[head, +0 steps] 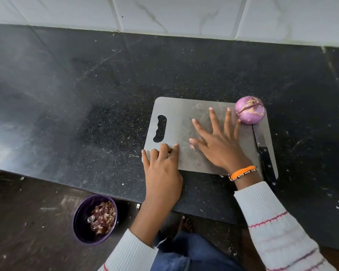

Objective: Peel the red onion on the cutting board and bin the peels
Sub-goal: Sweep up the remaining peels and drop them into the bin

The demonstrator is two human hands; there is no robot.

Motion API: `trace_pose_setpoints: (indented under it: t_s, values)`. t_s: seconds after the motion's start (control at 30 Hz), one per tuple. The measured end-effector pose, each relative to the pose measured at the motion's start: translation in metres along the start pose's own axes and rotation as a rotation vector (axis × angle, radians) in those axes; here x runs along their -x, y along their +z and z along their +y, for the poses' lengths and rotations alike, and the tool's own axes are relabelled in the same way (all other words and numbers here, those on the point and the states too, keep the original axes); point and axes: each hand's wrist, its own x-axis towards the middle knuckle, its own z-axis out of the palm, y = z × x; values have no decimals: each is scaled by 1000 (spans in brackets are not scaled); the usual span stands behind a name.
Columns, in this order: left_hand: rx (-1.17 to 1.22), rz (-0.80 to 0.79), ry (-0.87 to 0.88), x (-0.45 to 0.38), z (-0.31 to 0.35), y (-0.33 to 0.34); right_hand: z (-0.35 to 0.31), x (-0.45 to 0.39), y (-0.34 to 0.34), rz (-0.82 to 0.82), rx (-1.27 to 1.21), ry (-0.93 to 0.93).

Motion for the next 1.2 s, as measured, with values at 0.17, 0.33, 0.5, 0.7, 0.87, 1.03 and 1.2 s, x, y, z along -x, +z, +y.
trace_pose_setpoints:
  t_s: [0.17,0.33,0.5,0.7,0.87,1.03,1.2]
  values:
    - [-8,2,11,5,0,2,-1,36,-2,-97,-81,-132]
    - [12,15,27,10,0,5,-16,67,1,-105,-62,-15]
    - [67,8,26,11,-4,5,-37,60,7,-55,-117,-75]
    - [88,12,29,14,-7,5,-31,42,-1,338,-461,-49]
    - [85,18,52,15,-9,5,-33,28,-4,182,-392,-224]
    - [104,-1,56,16,-11,4,-46,31,0,181,-190,-264]
    - [110,-16,65,14,-12,2,-51,24,-21,134,-62,-248]
